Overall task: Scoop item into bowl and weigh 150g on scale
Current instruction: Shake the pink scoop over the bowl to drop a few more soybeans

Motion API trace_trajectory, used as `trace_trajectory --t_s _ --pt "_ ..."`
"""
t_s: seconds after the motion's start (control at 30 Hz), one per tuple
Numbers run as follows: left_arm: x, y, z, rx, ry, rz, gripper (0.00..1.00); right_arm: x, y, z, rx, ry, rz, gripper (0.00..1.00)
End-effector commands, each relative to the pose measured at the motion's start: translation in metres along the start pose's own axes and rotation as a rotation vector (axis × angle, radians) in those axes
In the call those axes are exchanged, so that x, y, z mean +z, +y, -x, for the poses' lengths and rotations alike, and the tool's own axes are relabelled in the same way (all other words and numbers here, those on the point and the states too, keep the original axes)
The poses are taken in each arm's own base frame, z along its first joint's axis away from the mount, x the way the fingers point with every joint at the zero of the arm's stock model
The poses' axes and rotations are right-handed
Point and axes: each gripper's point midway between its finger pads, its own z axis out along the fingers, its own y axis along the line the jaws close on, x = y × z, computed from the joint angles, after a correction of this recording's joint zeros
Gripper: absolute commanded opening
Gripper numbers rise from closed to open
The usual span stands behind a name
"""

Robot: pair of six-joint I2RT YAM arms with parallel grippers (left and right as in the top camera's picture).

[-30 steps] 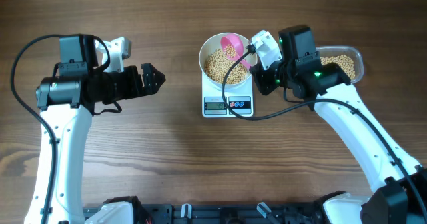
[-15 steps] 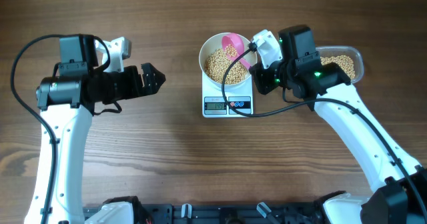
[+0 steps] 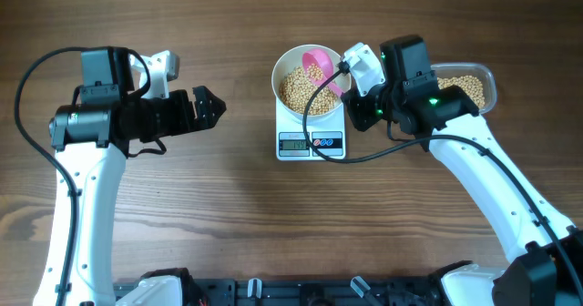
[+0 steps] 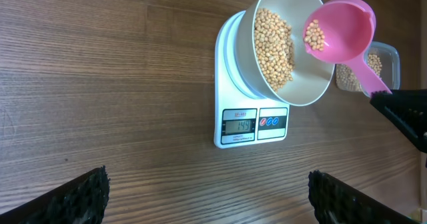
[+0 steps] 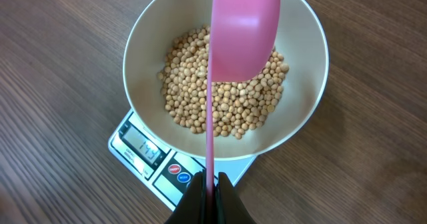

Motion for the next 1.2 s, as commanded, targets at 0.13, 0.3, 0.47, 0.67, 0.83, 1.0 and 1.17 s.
trace_trajectory --t_s 0.13,0.3,0.47,0.67,0.83,1.0,1.17 --pt "-0.004 -0.007 0.005 0.032 -0.015 -0.022 1.00 -0.006 0.002 0.009 -0.025 -0.025 -0.001 0.04" --pt "-0.004 -0.007 0.005 0.032 -0.015 -0.022 1.00 -0.006 -0.002 0.004 -0.067 -0.001 -0.027 0.04" --pt "-0.004 -0.007 0.005 0.032 -0.015 -0.022 1.00 -0.006 0.003 0.006 -0.035 -0.012 0.000 0.04" --pt "-0.004 -0.007 0.005 0.032 -0.015 -0.022 1.00 -0.006 0.003 0.007 -0.004 -0.016 0.002 0.04" --pt "-0.004 -0.007 0.005 0.032 -0.015 -0.022 1.00 -0.006 0.004 0.010 0.033 -0.028 0.009 0.04" --pt "-0.004 -0.007 0.005 0.032 -0.015 -0.022 1.00 -0.006 0.003 0.013 0.021 -0.041 0.006 0.04" --pt "-0.004 -0.007 0.005 0.032 -0.015 -0.022 1.00 -0.006 -0.008 0.000 -0.066 0.019 -0.065 0.04"
